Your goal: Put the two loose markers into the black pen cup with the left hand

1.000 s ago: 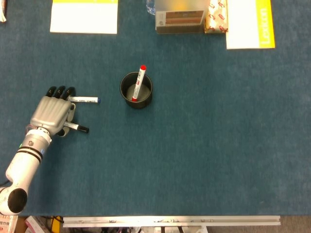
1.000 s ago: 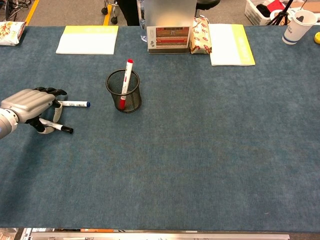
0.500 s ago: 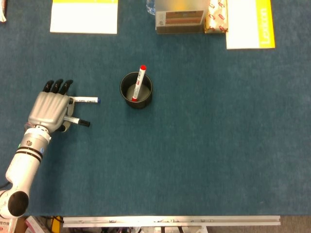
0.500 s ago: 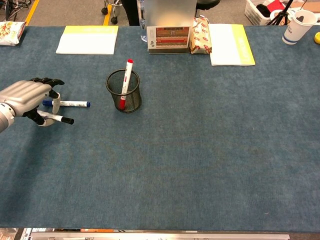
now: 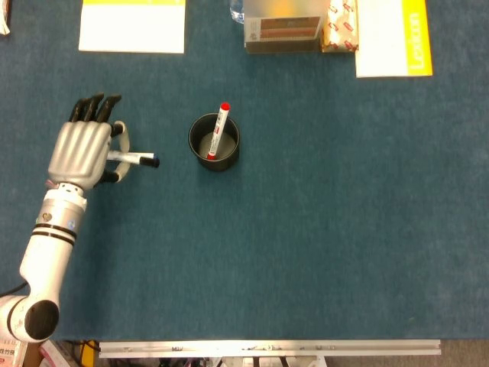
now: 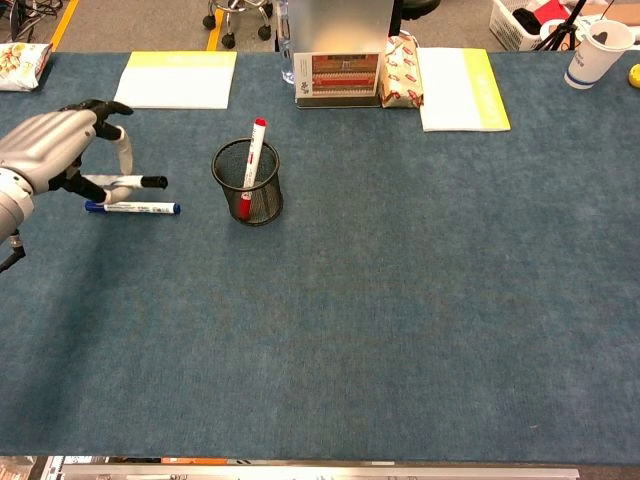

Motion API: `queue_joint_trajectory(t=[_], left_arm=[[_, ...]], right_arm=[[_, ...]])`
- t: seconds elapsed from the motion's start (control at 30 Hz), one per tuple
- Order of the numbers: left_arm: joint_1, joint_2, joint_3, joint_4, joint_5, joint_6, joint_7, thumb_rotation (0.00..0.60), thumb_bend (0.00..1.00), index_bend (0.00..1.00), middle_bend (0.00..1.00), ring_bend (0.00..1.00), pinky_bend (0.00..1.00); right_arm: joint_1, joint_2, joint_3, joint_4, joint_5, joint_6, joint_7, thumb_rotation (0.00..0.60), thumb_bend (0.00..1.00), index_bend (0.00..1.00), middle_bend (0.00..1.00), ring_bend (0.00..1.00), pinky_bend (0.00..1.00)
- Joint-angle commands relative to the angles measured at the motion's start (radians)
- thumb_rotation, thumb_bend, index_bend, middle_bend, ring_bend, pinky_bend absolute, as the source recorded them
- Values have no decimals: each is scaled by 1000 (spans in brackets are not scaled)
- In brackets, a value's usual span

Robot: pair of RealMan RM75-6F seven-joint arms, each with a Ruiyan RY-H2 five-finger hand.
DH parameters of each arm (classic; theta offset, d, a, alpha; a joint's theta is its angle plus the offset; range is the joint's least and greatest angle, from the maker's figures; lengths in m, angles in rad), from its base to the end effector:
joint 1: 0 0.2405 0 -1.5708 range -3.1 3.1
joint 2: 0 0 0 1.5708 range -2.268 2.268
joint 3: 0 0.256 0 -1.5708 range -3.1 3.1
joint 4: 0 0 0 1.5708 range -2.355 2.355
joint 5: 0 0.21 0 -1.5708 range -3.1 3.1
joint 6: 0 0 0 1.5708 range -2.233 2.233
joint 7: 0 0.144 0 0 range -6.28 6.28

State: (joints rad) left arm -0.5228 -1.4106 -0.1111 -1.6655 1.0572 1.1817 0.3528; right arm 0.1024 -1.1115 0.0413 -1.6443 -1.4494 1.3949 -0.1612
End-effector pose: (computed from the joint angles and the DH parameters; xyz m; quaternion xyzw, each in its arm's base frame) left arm -0.2160 0.2921 0.0359 -0.6564 -0.4452 -0.3530 0.4964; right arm -0.3141 -0.1834 0.1479 0.6292 -0.3803 0.3170 0.5992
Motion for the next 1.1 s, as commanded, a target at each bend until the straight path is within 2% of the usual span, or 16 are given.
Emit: queue_joint_trajectory(t=[0.03, 0.27, 0.5, 0.63, 0.87, 1.1], left_arm=[[5, -31, -42, 25, 43, 47, -35, 600, 282, 667, 114, 16, 70], [-7, -87, -104, 38, 26, 84, -44, 600, 288, 681, 117, 15, 70], [-8, -166, -191, 53, -17, 132, -124, 600, 288, 695, 126, 16, 70], [-12, -191, -219, 54, -32, 141, -148, 600, 288, 697, 126, 16, 70], [-11, -215, -265, 27, -118, 128, -168, 600, 298, 701, 126, 16, 70], [-15, -237, -342, 7, -246, 80, -242, 600, 328, 704, 126, 16, 70]], right_arm=[[0, 0, 0, 0, 0, 0, 0, 600, 115, 476, 392, 418, 438], [1, 0, -1, 0, 1, -3, -1, 600, 116, 476, 392, 418, 438], [1, 0, -2, 0, 1, -5, 0, 600, 115, 476, 392, 418, 438], [1, 0, -2, 0, 1, -5, 1, 600, 115, 477, 392, 418, 438], [2, -1, -4, 0, 0, -8, -2, 600, 115, 476, 392, 418, 438], [3, 0, -3, 2, 3, -11, 0, 600, 115, 477, 392, 418, 438]])
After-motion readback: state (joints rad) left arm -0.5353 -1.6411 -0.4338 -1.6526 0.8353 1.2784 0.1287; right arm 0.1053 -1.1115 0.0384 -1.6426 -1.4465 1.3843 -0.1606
